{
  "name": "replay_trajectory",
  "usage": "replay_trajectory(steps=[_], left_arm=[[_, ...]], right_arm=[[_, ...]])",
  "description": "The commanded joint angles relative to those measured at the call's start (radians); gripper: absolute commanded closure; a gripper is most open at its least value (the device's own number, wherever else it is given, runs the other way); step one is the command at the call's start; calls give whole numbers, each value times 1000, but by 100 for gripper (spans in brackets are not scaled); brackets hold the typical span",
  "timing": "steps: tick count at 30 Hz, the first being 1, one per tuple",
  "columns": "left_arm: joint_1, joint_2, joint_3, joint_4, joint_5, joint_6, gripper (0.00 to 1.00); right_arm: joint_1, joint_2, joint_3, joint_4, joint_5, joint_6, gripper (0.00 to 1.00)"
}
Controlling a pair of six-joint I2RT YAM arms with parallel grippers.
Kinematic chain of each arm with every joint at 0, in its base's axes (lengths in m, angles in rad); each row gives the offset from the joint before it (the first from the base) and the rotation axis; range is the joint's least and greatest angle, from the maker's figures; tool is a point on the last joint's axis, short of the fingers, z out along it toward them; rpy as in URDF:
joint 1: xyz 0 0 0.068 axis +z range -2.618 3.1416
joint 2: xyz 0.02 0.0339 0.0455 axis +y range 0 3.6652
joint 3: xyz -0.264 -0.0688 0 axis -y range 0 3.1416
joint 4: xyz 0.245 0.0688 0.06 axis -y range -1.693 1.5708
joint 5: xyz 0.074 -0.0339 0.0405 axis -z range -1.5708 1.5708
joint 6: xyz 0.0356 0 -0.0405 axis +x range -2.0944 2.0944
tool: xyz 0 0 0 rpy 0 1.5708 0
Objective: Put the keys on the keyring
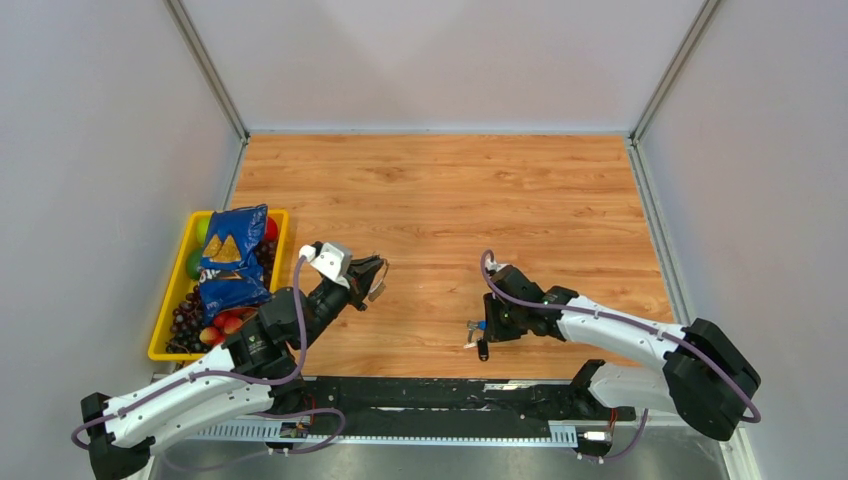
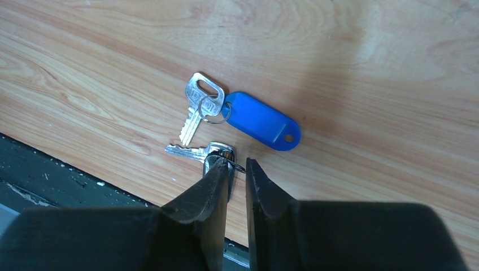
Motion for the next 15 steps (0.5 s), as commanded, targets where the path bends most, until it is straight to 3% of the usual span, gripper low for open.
replay_trajectory(steps=[1,6,15], left_arm=[[1,5,27,59,7,2,100],[0,3,26,57,4,1,100],[1,1,24,58,-6,4,100]], right_arm=[[-4,-26,-14,19,-22,24,82],[-4,-48,-31,20,-35,33,83],[-4,-76,-46,35,-55,39,95]])
